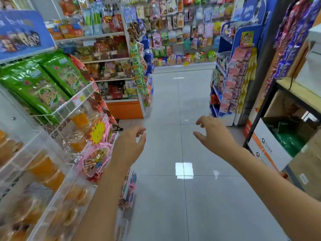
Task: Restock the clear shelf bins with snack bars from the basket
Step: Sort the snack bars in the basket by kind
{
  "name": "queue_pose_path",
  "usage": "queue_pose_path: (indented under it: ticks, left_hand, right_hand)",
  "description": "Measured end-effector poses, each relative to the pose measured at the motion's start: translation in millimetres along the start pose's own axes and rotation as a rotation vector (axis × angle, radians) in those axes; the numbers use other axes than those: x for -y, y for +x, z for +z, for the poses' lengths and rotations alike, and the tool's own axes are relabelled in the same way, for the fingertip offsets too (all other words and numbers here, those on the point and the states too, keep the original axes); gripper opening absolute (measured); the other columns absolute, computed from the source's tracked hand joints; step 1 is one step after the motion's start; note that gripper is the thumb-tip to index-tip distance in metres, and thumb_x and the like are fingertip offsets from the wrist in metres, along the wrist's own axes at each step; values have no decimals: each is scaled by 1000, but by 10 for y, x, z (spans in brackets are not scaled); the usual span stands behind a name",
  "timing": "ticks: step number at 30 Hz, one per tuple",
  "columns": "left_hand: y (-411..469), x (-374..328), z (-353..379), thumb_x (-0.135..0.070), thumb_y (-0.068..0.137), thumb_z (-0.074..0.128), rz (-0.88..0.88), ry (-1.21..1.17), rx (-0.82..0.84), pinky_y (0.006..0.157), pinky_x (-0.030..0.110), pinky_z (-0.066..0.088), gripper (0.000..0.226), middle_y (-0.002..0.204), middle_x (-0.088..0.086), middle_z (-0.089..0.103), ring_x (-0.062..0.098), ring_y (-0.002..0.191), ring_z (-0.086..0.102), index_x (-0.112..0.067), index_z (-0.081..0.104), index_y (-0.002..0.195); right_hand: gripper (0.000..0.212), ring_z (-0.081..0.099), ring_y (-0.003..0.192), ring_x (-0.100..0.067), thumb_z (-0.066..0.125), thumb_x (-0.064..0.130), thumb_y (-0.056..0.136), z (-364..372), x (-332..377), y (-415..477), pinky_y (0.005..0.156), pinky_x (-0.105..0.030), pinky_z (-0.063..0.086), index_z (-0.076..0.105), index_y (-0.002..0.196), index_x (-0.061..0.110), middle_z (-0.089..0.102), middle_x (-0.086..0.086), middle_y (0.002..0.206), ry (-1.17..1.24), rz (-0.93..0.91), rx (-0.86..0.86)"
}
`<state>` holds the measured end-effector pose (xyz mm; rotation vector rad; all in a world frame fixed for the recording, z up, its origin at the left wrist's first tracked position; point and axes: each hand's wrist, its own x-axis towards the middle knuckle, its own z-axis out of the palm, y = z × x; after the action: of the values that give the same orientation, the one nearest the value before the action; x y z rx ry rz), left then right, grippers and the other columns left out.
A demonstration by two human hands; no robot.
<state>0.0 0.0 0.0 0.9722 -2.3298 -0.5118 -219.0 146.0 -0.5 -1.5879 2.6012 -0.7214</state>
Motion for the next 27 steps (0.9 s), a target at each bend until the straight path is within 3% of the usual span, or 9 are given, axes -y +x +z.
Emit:
queue_pose_path:
  ticks: [8, 12, 14, 24, 27]
  left_hand:
    - [1166, 438, 328, -18, 94, 53, -9, 1, 5, 79, 18, 40, 24, 105, -4, 65, 5, 90, 54, -15, 63, 116]
    - [1829, 749, 537, -18, 93, 53, -41, 16, 34, 76, 31, 52, 22, 90, -5, 63, 10, 77, 57, -14, 62, 113]
    - [2175, 931, 641, -19, 93, 54, -64, 45, 16, 72, 31, 51, 22, 85, -7, 61, 11, 74, 56, -15, 63, 112]
    - [3791, 1725, 1138, -19, 90, 56, -332, 86, -16, 77, 36, 52, 20, 88, 1, 68, 21, 84, 63, -17, 65, 108]
    - [4208, 1922, 1190, -18, 91, 56, -398, 80, -57, 79, 34, 52, 19, 88, -2, 67, 18, 84, 63, -15, 66, 107]
  right_hand:
    - [32, 50, 105, -19, 58, 30, 93, 300, -135, 1170, 81, -23, 34, 54, 119, 14, 57, -3, 111, 7, 72, -45]
    - [31, 52, 104, -19, 59, 29, 92, 564, -219, 1920, 83, -26, 39, 54, 118, 13, 58, -4, 111, 34, 71, -34]
    - [30, 54, 101, -19, 58, 30, 93, 718, -270, 2325, 81, -28, 42, 54, 117, 14, 59, -4, 109, 40, 61, -24]
    - [32, 53, 102, -20, 56, 32, 94, 1574, -359, 4426, 75, -24, 36, 51, 121, 15, 58, -3, 112, 68, -84, 136]
    - [31, 53, 102, -20, 55, 32, 94, 1758, -345, 5040, 76, -27, 39, 51, 120, 15, 58, -2, 112, 84, -110, 175]
